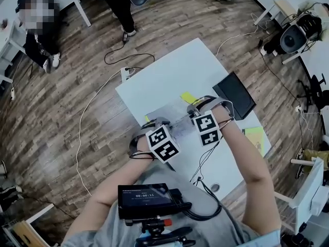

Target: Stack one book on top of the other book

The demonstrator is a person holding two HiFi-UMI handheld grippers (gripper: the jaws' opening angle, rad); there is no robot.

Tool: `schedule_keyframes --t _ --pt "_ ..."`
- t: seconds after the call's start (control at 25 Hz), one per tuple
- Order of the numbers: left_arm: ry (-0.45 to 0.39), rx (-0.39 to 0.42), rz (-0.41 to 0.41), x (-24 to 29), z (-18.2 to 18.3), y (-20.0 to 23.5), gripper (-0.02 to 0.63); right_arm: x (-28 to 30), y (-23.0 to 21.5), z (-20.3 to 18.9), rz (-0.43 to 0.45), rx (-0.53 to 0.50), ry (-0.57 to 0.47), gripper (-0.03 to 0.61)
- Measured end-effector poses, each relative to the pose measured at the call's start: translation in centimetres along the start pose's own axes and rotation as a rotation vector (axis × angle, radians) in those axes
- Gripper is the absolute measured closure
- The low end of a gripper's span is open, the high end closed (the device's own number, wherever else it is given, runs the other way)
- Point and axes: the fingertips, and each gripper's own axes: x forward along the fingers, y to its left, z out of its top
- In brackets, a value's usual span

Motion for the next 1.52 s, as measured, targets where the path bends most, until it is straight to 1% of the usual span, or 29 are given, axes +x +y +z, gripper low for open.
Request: schedule_keyframes --t 0.12,0.28,0.48,0.56,0.64,0.72,0.8,0.92,1.04,1.24,1.36,1.52 --pt "-0.014 0.013 -0.022 -1.4 0.7 -1.4 0.538 -1.8 1.1 0.4 0.013 0.014 0.003 0.503" --pt "-0.031 0.041 -0.069 -3.3 1.4 -3.6 0.538 -4.0 3.1 1.0 0.054 0.049 0.000 0.505" --pt "-0.053 0.063 -0.175 -5.9 2.3 -7.5 0.538 -7.2 6.6 2.0 0.127 0.108 0.000 0.505" --pt "-0.064 0.067 -0.223 -7.0 2.6 -9.2 0.537 -8.7 8.1 2.4 0.169 0.125 0.000 0.505" --pt "-0.083 0.060 -0.280 -8.0 3.0 -11.1 0.537 -10.1 9.7 2.8 0.230 0.147 -0.005 0.505" --pt "-0.107 0.030 -0.339 -8.7 3.4 -12.4 0.537 -11.2 11.0 3.2 0.305 0.172 -0.018 0.505" --pt "-0.122 -0.009 -0.376 -8.6 3.4 -12.8 0.537 -11.0 11.5 3.4 0.372 0.185 -0.029 0.505" --pt "-0.097 -0.070 -0.416 -6.4 2.3 -12.7 0.537 -8.6 11.4 3.4 0.442 0.168 -0.021 0.505" --pt "-0.073 -0.126 -0.436 -4.1 1.1 -11.7 0.537 -5.8 10.6 3.2 0.479 0.142 -0.014 0.505" --pt "-0.086 -0.226 -0.381 -2.3 0.5 -6.0 0.537 -2.6 5.4 2.3 0.441 0.096 0.012 0.505" --pt "-0.065 -0.254 -0.358 -1.3 -0.2 -4.0 0.538 -0.7 3.4 2.2 0.431 0.058 0.015 0.505" --pt "-0.052 -0.283 -0.332 0.0 -1.2 -2.2 0.538 1.5 1.7 2.3 0.439 0.041 -0.001 0.505"
